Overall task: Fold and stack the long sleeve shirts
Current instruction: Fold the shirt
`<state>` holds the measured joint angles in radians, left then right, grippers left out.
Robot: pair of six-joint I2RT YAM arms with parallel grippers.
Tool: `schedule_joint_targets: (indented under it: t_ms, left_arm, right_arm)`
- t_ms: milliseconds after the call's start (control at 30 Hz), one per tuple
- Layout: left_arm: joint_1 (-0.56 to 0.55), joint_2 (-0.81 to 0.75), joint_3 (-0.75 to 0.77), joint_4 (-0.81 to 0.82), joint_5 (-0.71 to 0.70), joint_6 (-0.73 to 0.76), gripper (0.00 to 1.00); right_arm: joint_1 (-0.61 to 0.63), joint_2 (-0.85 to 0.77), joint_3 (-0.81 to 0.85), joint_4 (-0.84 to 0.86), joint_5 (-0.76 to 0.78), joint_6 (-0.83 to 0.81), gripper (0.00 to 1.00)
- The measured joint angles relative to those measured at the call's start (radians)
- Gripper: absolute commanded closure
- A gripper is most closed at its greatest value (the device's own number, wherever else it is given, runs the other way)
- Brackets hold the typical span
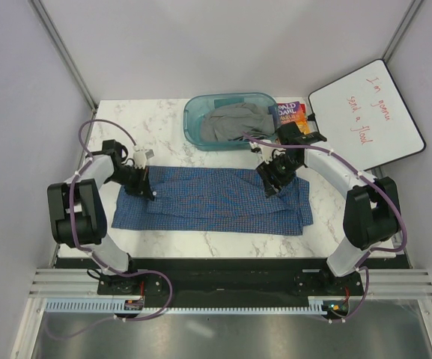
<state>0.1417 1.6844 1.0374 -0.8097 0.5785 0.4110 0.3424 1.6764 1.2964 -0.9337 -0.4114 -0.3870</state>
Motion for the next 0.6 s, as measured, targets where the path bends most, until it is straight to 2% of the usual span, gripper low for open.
schedule_joint_targets:
  t_ms: [367,600]
  left_arm:
    - [0.0,-0.031,0.107,-0.116,-0.089,0.069,0.98]
    - [0.0,-0.018,0.166,-0.132,-0.155,0.097,0.98]
  right_arm:
    - [0.0,0.0,-0.011,-0.003,0.01,-0.01,0.41]
    - [0.0,0.0,-0.027,-0.006,0.01,-0.016,0.47]
